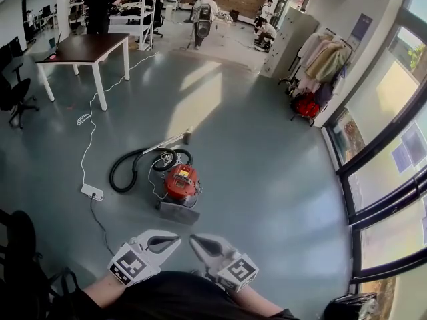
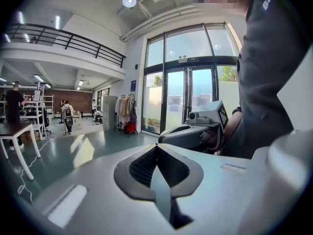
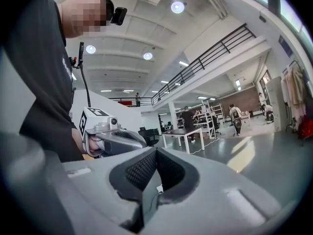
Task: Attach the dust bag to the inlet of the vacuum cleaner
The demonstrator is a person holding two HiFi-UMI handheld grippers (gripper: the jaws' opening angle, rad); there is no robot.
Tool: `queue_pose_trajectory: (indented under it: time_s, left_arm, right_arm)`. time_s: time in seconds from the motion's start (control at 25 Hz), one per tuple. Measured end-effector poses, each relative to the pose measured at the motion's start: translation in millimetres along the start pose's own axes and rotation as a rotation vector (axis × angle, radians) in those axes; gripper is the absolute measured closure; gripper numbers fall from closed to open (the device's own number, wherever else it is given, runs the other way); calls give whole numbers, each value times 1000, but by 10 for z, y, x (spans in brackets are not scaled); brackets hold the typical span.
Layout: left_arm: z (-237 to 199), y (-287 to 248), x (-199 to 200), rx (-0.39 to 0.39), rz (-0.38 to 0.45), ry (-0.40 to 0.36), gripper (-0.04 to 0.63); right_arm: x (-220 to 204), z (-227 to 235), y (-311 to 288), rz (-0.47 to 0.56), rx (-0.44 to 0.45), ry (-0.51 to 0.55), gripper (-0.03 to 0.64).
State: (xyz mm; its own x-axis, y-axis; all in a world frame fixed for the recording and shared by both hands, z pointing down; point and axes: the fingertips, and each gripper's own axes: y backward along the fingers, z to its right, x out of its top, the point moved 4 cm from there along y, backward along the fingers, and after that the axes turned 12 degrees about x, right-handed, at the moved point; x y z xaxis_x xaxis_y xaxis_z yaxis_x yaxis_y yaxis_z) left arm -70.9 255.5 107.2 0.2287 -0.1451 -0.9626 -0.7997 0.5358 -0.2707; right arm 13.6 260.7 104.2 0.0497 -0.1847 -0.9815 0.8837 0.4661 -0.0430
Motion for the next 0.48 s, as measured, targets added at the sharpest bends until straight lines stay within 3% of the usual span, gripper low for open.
queue_pose_trajectory:
  time_s: [0.48]
  left_arm:
    - [-86,106,-141,8,-18,3,578]
  right_arm:
    - [-108,-72,-166,-49,12,16,624]
